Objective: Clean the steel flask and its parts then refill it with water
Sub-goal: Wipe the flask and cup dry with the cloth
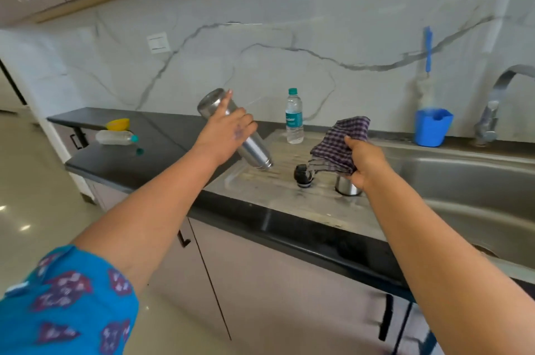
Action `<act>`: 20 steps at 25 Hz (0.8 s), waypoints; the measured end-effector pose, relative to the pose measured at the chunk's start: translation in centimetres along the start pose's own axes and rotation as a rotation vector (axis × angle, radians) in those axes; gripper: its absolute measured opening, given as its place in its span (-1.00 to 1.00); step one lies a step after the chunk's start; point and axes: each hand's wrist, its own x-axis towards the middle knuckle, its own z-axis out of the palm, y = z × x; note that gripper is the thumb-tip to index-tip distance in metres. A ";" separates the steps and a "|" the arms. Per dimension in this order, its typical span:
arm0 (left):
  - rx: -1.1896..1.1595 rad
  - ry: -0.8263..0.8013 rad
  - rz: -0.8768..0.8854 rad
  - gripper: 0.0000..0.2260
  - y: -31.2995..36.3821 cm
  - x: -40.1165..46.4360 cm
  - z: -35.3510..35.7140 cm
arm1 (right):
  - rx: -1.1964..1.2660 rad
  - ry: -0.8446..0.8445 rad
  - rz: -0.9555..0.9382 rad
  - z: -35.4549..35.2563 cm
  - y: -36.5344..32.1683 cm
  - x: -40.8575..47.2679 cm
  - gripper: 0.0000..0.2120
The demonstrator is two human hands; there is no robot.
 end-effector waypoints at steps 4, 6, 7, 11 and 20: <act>0.248 -0.046 0.165 -0.44 -1.2 2.8 1.4 | 0.035 -0.009 -0.009 2.4 -0.1 1.1 -0.66; 0.289 -0.047 0.222 -0.39 -1.3 4.2 2.0 | 0.041 -0.013 -0.004 3.0 -0.1 1.8 -0.66; 0.293 -0.046 0.245 -0.39 -1.2 4.7 2.3 | 0.040 -0.011 0.000 3.1 -0.1 2.0 -0.66; 0.296 -0.028 0.332 -0.43 0.3 6.6 3.9 | 0.036 0.007 0.000 3.0 0.2 3.2 -0.67; 0.229 0.101 0.437 -0.44 2.4 9.2 5.1 | 0.046 0.027 -0.024 2.0 -0.2 4.8 -0.68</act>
